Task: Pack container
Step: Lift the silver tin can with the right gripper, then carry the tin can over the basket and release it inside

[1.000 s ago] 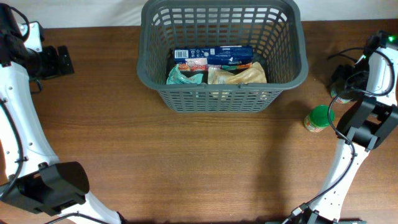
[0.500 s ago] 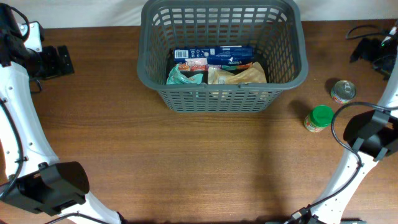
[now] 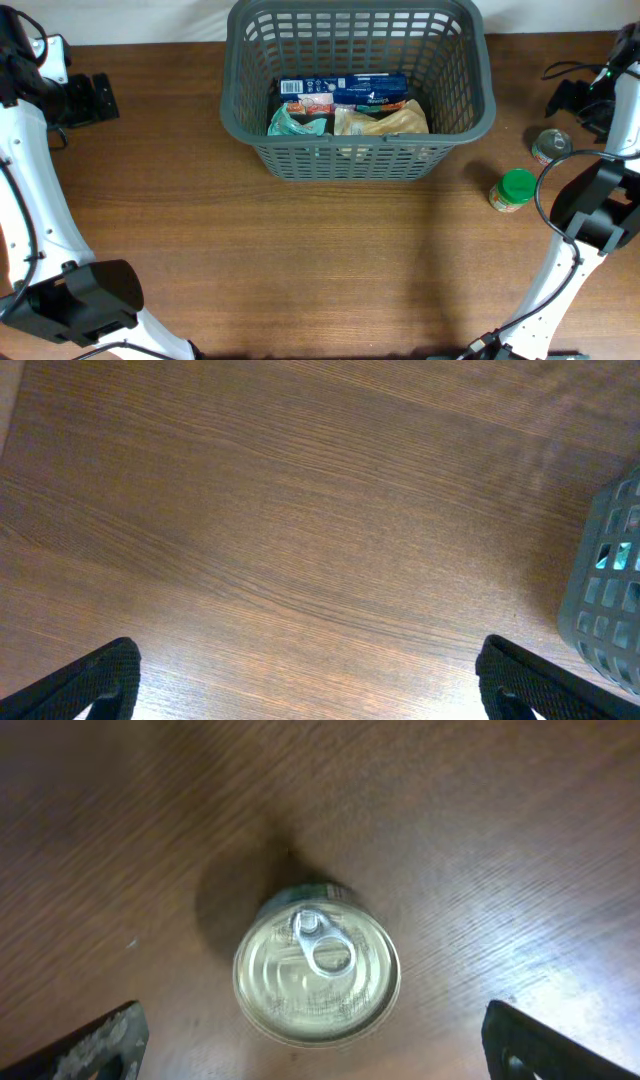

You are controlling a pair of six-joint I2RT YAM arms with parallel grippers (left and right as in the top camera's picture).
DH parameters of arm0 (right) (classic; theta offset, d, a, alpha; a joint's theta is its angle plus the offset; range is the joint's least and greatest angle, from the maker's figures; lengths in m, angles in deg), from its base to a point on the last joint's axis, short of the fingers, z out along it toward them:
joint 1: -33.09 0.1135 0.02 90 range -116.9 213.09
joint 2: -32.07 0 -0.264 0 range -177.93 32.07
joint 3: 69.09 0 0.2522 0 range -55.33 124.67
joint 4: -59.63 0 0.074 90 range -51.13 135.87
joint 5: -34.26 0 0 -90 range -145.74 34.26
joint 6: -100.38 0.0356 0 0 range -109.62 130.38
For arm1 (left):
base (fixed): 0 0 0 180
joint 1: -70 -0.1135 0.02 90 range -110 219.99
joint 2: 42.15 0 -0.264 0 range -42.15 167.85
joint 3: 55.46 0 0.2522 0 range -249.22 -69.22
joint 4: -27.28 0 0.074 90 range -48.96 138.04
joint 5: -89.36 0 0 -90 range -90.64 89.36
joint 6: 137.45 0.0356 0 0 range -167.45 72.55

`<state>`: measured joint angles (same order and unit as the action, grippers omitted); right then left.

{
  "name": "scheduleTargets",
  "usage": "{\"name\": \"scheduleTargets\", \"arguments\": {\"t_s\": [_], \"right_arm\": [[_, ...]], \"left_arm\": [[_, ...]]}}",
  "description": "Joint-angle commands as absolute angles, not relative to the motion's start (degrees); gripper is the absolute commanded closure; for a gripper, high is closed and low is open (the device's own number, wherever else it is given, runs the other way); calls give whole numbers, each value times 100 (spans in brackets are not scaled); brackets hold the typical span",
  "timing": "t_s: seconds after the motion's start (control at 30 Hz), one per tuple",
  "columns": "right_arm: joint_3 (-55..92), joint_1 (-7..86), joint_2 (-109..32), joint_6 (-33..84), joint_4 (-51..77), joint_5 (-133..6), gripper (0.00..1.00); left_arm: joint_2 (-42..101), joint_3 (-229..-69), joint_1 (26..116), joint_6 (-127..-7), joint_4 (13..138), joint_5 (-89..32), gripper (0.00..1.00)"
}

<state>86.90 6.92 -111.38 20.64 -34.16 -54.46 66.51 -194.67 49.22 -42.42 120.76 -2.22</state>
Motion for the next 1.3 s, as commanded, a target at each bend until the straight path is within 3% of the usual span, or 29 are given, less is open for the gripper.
{"name": "scheduleTargets", "arguments": {"t_s": [0.0, 0.4, 0.83, 1.27], "right_arm": [[8151, 655, -11167, 2029, -3112, -5376, 1], [6878, 644, -11167, 2022, -2098, -5383, 1], [6804, 644, -11167, 2007, -2028, -5422, 0], [6802, 644, -11167, 2009, -2072, -5422, 13]], "left_arm": [[6625, -19449, 4885, -4292, 12070, -283, 1], [6625, -19449, 4883, -4292, 12070, -283, 1], [6625, -19449, 4883, -4292, 12068, -283, 1], [6625, -19449, 4885, -4292, 12070, -283, 1]]}}
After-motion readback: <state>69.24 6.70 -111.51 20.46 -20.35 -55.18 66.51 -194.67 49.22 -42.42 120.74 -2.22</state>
